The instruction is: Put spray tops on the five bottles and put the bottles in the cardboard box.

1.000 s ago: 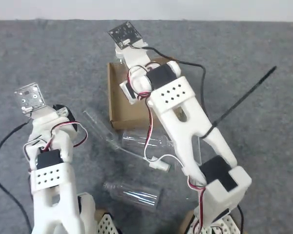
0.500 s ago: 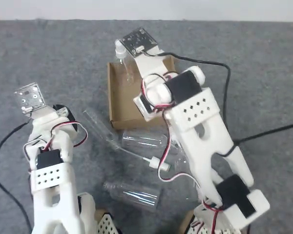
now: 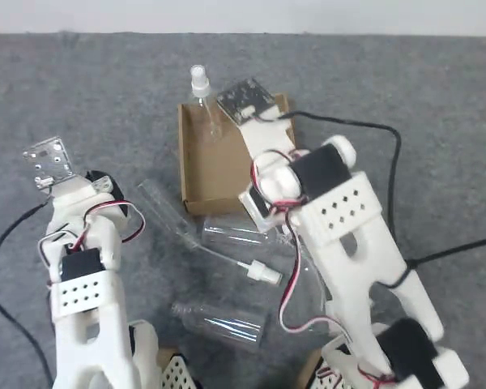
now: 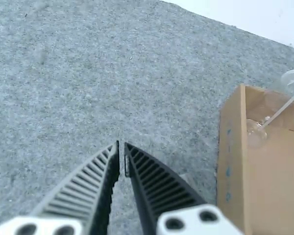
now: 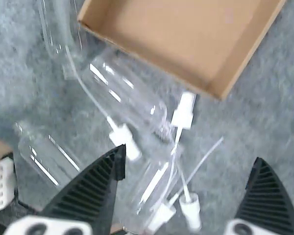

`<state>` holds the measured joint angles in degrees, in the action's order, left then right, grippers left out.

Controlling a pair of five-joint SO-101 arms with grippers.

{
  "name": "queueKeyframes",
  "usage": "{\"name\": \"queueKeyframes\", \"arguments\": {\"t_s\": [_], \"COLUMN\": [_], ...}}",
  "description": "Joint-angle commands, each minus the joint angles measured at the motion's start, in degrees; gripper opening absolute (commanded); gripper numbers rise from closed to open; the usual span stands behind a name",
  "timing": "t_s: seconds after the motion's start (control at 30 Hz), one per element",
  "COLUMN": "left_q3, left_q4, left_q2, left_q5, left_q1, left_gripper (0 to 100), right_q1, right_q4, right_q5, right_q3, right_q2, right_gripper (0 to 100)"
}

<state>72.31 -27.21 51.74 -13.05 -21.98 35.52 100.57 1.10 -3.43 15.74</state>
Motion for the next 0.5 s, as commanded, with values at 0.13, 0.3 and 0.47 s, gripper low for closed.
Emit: {"name": "queueKeyframes", "arguments": {"t_s": [0.13,0.3,0.47], "left_q3": [-0.6,-0.6,-0.6], "left_q4": [1.9,1.9,1.9], "left_q2": [2.5,2.4,2.4], "left_q5": [0.3,0.3,0.3], "left_q1": [0.0,0.0,0.0], "left_gripper": [1,1,1], "right_q1": [-0.6,-0.6,-0.6], "right_q4": [-0.6,-3.2,-7.3], "right_q5": [-11.6,-13.7,-13.7], "right_q3": [10.5,18.3,27.2], "right_q2": [8.9,14.1,19.6], "right_gripper": [33.0,33.0,32.9]}}
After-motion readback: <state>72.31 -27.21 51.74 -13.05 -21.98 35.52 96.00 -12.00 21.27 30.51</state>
